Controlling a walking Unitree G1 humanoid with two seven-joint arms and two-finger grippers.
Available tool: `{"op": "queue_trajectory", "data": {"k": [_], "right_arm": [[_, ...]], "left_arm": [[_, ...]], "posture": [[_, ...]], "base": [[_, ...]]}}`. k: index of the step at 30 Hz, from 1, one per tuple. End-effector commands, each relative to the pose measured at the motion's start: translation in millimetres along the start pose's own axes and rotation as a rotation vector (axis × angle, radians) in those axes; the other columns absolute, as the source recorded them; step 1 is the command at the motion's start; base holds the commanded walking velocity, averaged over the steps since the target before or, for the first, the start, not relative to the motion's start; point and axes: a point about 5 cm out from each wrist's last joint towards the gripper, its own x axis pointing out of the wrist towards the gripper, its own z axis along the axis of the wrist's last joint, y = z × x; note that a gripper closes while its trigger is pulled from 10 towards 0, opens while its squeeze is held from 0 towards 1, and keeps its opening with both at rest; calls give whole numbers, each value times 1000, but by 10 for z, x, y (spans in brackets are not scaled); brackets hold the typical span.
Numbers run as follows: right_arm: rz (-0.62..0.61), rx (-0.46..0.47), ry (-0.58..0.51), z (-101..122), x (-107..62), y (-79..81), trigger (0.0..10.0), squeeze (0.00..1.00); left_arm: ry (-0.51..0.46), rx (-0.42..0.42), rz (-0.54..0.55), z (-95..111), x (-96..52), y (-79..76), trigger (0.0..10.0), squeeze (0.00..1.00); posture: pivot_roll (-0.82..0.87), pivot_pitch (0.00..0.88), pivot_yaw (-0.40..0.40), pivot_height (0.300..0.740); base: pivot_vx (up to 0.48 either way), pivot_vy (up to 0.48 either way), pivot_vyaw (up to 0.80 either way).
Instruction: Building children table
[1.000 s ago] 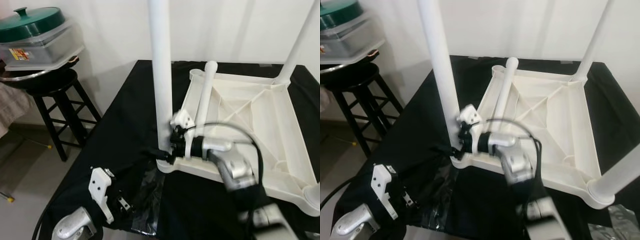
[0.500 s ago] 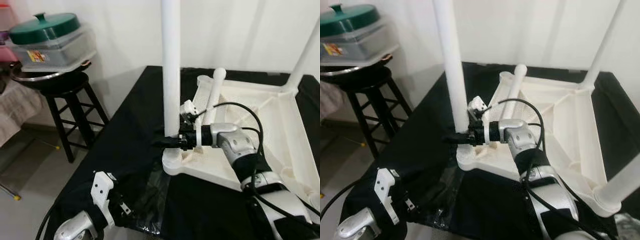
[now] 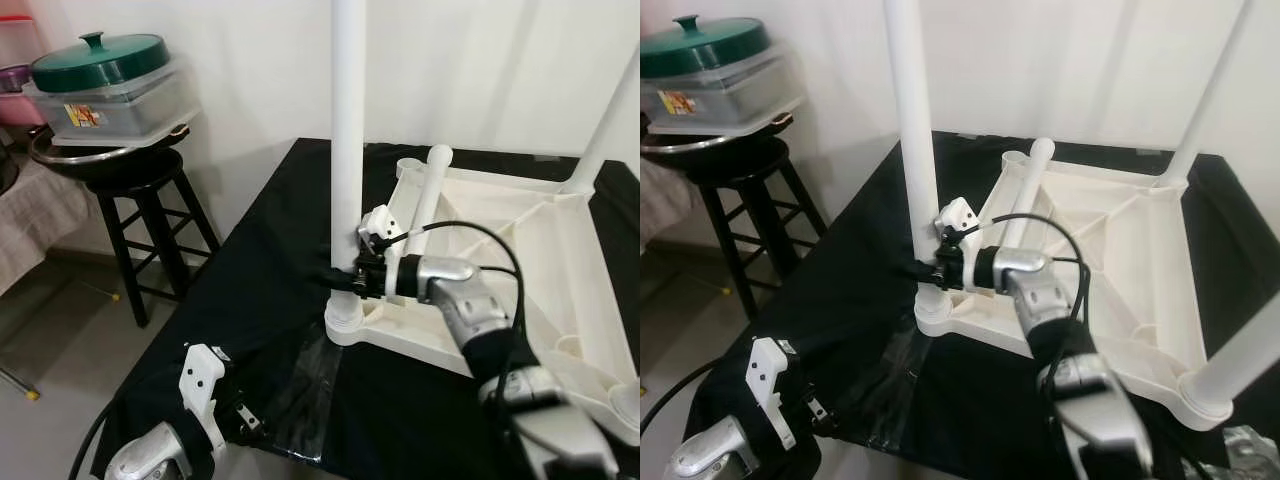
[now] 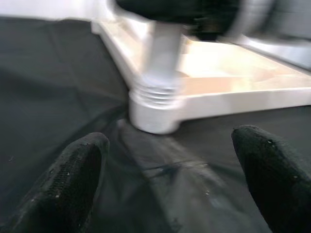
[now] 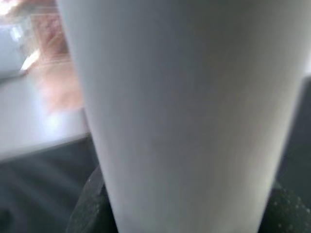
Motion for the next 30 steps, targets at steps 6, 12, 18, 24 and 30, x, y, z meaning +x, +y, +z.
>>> {"op": "queue_trajectory", "data": {"k": [6, 12, 18, 24, 30], "right_arm": [[-86, 75, 178, -314, 38, 48, 0, 0], [-58, 86, 191, -204, 41, 190, 10000, 0], [291, 39, 93, 160, 106, 164, 10000, 1000], [637, -105, 76, 419, 37, -82, 10000, 0], [743, -101, 139, 455, 37, -196, 10000, 0]], "left_arm": [[25, 33, -7, 37, -10, 41, 10000, 0], [6, 57, 38, 51, -19, 17, 10000, 0], [9, 49, 21, 49, 2, -2, 10000, 0], [11, 44, 10, 42, 18, -5, 10000, 0], [15, 46, 12, 37, 23, -5, 10000, 0]], "posture": [[-16, 23, 33, 740], [0, 34, 20, 740], [-5, 30, 19, 740], [2, 21, 18, 740], [11, 12, 17, 740]], "base": [[0, 0, 0], [0, 0, 0], [0, 0, 0], [0, 0, 0], [0, 0, 0]]}}
